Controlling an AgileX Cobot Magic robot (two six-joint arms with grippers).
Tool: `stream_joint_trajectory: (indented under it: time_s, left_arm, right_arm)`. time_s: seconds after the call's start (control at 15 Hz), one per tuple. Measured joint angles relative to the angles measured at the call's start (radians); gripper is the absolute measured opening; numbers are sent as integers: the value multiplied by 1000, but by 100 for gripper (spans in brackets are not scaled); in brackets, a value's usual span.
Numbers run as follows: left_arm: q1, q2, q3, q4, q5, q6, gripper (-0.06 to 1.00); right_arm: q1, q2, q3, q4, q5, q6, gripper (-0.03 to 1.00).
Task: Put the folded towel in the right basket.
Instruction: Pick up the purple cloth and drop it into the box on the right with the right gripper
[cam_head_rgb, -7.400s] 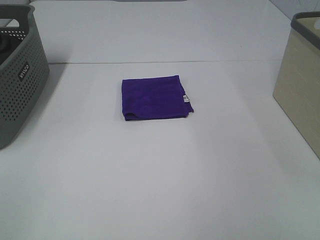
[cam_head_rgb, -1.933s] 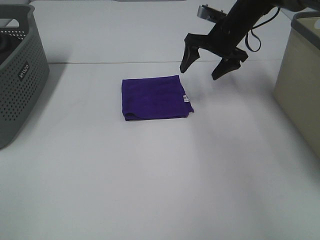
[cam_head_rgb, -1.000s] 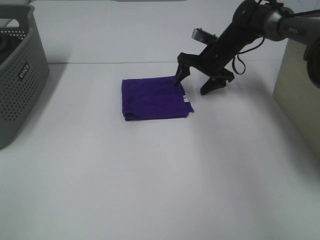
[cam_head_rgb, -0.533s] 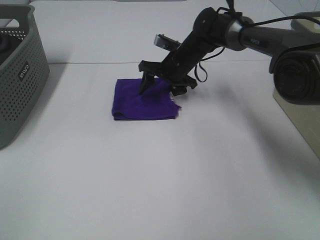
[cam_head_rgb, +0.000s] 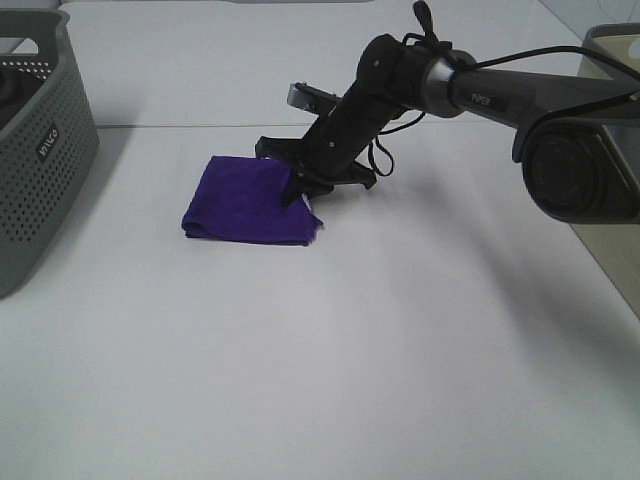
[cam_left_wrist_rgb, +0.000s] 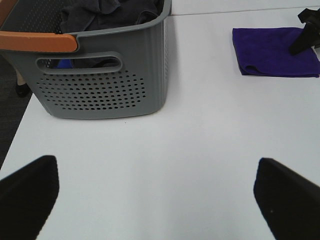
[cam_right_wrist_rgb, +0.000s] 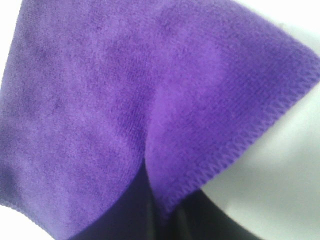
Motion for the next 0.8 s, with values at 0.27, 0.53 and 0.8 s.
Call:
stream_joint_trajectory:
  time_s: [0.27, 0.53, 0.8]
  left_arm:
    - [0, 0, 0, 0, 0, 0, 99]
    - [0, 0, 0, 0, 0, 0, 99]
    - [0, 0, 0, 0, -1, 0, 99]
  right_arm:
    - [-1, -39, 12, -13, 95, 0, 4]
    - [-18, -242, 28, -71, 292, 0, 4]
    - [-94, -551, 28, -235, 322, 0, 4]
